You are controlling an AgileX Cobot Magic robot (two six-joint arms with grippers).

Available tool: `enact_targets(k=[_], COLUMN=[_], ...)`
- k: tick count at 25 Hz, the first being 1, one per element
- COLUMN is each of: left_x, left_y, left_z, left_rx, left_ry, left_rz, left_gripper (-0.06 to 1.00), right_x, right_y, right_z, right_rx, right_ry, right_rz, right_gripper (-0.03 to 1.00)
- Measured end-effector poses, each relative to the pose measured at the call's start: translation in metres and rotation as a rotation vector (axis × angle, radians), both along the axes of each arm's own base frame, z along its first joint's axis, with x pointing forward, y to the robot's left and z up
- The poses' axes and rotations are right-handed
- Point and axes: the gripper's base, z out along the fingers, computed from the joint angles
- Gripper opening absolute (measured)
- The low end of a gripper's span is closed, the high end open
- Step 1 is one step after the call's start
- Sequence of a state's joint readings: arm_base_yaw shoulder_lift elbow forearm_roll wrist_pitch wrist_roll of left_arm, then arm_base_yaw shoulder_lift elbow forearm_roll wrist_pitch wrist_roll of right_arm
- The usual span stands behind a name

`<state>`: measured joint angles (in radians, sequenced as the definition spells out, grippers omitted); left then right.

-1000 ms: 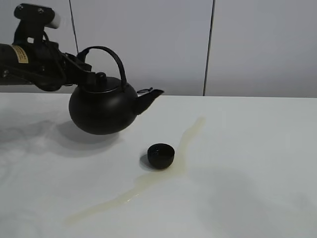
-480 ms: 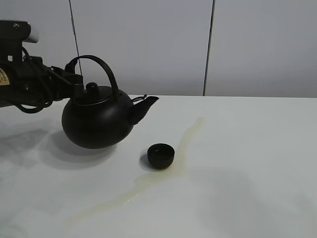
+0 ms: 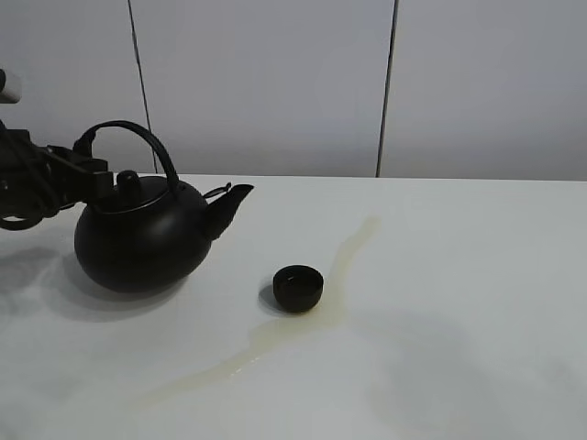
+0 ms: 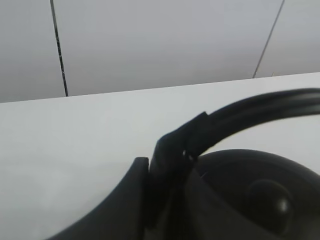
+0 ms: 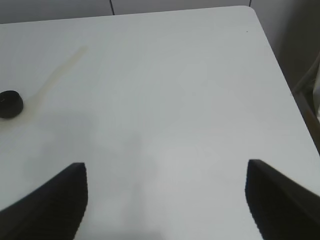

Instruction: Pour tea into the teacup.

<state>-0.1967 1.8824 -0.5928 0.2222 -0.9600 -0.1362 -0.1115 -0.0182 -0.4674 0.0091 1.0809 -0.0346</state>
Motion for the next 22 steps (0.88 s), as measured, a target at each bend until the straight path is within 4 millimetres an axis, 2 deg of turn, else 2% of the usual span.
enact_targets(k=[8,22], left_x=[-0.014,-0.016], left_y=[0.000,0.001], left_z=[-0.009,-0.011], left_rx=[0.021,0.098], left_ry=[0.025,0.024], left_rz=[-0.032,-0.048], left_gripper=[0.11,0.11], right_x=[0.000,0.000], right_y=[0.000,0.000], right_z=[0.000,0.000], right_rx=[0.000,0.000], right_ry=[-0.001,0.000], right_rz=[0.000,0.000], right_gripper=[0.59,0.59])
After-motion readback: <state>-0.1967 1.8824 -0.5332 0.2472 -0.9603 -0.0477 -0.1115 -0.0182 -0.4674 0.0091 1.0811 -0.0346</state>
